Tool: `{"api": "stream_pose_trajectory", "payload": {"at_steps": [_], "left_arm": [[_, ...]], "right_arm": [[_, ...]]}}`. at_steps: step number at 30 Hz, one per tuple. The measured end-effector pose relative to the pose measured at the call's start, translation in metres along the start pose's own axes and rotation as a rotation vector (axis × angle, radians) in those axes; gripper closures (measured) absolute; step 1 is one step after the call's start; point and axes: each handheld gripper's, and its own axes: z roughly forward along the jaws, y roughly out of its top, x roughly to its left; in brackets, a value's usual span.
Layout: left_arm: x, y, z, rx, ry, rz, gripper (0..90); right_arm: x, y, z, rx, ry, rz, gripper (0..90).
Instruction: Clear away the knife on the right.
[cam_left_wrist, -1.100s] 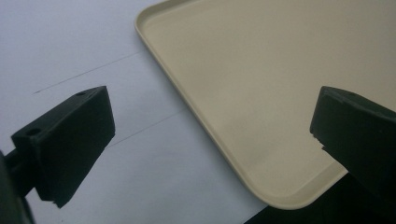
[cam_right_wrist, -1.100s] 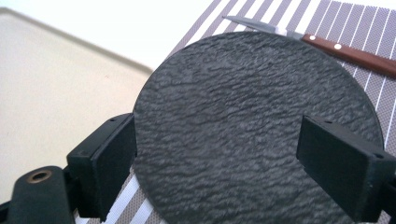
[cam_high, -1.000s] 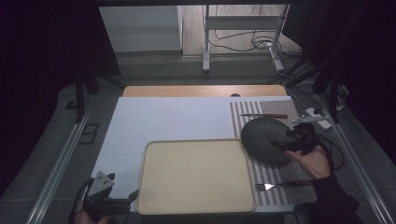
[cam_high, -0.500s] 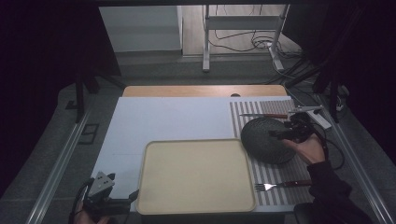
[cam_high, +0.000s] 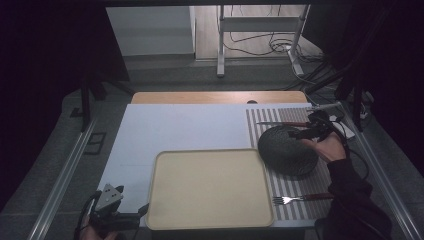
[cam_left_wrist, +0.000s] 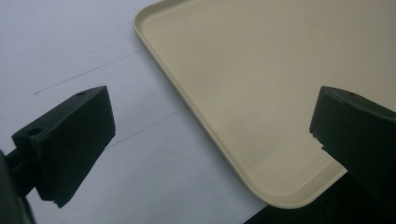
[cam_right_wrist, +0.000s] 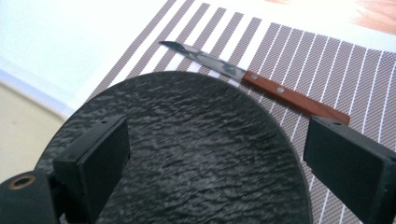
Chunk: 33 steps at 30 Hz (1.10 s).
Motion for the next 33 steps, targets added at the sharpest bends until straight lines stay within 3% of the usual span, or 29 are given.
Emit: {"api": "stream_pose_trajectory", "payload": {"at_steps": [12,19,21,23,25,26,27,28,29,33], "left_arm": [[-0.001,0.000,0.001,0.005,0.000,0.005,0.1],[-0.001,0.001,0.001,0.008,0.000,0.007,0.1],[-0.001,0.001,0.001,0.009,0.001,0.008,0.2],[-0.001,0.001,0.001,0.010,0.001,0.008,0.2],[-0.001,0.001,0.001,0.011,0.001,0.009,0.2],[-0.001,0.001,0.001,0.011,0.002,0.010,0.2],[-0.001,0.001,0.001,0.011,0.001,0.010,0.2],[-0.001,0.001,0.001,0.011,0.001,0.010,0.2],[-0.001,0.001,0.001,0.012,0.000,0.011,0.2],[-0.001,0.001,0.002,0.016,0.001,0.014,0.3]], "right_arm": [[-0.020,0.013,0.022,0.036,-0.019,0.024,7.6],[-0.033,0.019,0.035,0.070,-0.031,0.044,17.4],[-0.039,0.022,0.039,0.081,-0.038,0.050,25.9],[-0.040,0.023,0.040,0.077,-0.044,0.045,28.6],[-0.044,0.027,0.043,0.079,-0.052,0.043,40.1],[-0.044,0.027,0.043,0.079,-0.052,0.043,40.1],[-0.046,0.029,0.045,0.082,-0.068,0.036,48.3],[-0.046,0.029,0.045,0.082,-0.068,0.036,48.3],[-0.050,0.030,0.047,0.090,-0.074,0.036,58.6],[-0.057,0.030,0.052,0.101,-0.090,0.029,78.9]]}}
